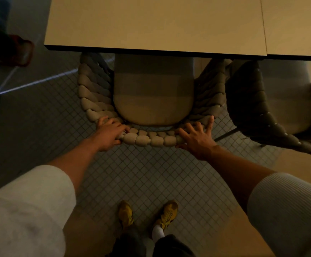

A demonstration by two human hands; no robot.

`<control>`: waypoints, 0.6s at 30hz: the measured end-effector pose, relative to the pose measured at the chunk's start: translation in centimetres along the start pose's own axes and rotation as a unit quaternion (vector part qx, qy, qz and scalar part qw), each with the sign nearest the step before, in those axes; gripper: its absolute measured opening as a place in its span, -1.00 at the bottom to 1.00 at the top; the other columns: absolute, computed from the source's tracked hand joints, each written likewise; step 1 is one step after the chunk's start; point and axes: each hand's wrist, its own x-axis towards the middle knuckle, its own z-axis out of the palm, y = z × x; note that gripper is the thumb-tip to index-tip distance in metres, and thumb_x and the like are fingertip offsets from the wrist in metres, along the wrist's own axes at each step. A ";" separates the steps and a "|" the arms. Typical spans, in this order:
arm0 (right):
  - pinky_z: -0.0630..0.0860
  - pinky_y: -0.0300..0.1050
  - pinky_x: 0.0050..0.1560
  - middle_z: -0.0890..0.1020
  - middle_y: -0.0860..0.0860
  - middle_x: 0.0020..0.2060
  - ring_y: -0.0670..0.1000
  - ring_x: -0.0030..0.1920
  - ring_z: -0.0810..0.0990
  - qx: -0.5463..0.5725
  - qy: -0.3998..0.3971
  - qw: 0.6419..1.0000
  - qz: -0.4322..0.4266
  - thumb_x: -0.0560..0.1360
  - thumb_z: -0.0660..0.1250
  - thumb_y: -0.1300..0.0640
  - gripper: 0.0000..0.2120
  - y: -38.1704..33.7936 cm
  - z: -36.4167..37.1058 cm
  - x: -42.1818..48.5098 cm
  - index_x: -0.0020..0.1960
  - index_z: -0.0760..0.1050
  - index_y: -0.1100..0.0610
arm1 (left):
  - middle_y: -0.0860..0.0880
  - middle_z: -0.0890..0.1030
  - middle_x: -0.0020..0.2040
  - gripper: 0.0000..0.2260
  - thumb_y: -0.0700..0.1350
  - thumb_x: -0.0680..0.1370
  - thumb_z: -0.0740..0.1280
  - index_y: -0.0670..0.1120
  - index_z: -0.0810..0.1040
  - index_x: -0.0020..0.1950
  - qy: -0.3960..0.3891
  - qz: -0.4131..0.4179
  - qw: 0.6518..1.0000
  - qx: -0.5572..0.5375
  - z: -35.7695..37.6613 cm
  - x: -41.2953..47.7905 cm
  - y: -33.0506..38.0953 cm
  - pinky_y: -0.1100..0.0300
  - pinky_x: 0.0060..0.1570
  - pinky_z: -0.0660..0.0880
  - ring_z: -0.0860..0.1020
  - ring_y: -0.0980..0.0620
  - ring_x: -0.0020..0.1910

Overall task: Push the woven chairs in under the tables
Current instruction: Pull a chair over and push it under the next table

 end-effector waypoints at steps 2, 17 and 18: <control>-0.27 0.75 0.34 0.32 0.00 0.46 0.29 0.50 0.26 -0.004 0.001 1.000 0.000 0.55 0.12 -0.40 -0.42 0.0 0.1 0.0 0.49 0.26 -0.20 | 0.13 0.52 0.37 -0.53 0.12 0.51 0.45 0.26 0.44 0.40 0.006 -0.001 1.000 0.001 0.2 0.0 0.0 -0.03 0.43 0.00 0.34 -0.02 0.42; -0.25 0.71 0.39 0.23 0.01 0.54 0.25 0.60 0.08 -0.003 -0.028 0.998 0.056 0.56 0.15 -0.43 -0.31 -1.0 -0.3 0.2 0.58 0.11 -0.17 | 0.14 0.51 0.38 -0.52 0.12 0.50 0.44 0.27 0.43 0.40 -0.003 0.010 1.000 -0.013 0.4 0.2 -0.4 -0.08 0.45 0.00 0.33 -0.03 0.44; -0.26 0.69 0.40 0.20 0.03 0.56 0.26 0.63 -0.01 0.011 -0.041 0.996 0.077 0.58 0.16 -0.40 -0.31 -1.5 -0.4 0.0 0.60 0.09 -0.15 | 0.12 0.49 0.41 -0.50 0.13 0.52 0.42 0.26 0.41 0.44 -0.018 0.009 1.000 -0.016 0.1 0.3 -0.4 -0.09 0.46 -0.01 0.32 -0.04 0.46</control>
